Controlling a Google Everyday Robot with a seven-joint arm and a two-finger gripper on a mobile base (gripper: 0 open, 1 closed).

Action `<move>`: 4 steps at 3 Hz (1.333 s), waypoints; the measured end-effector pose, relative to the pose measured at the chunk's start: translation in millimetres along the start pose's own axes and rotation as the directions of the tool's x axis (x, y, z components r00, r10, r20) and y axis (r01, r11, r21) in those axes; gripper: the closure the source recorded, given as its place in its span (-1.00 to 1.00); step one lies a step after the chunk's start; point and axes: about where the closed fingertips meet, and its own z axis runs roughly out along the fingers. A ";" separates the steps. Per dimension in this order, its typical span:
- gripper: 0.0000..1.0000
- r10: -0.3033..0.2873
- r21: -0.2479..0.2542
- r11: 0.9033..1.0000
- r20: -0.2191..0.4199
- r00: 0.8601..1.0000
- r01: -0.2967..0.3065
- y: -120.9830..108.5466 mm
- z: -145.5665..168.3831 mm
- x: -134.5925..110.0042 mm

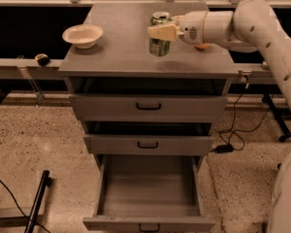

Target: Pick green can from bottom drawer and place on counter

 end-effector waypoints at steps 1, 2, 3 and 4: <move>1.00 -0.037 -0.002 0.999 0.010 0.999 0.037 -12.7 20.9 10.5; 0.64 -0.050 -0.022 0.999 0.013 0.999 0.050 -15.3 41.4 29.2; 0.18 -0.050 -0.044 0.998 -0.011 0.999 0.050 -12.4 56.3 45.0; -0.32 -0.050 -0.044 0.998 -0.011 0.999 0.050 -12.4 56.0 43.4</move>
Offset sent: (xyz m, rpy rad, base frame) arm 0.0438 0.0322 -0.0645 -0.0153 -0.0599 0.0501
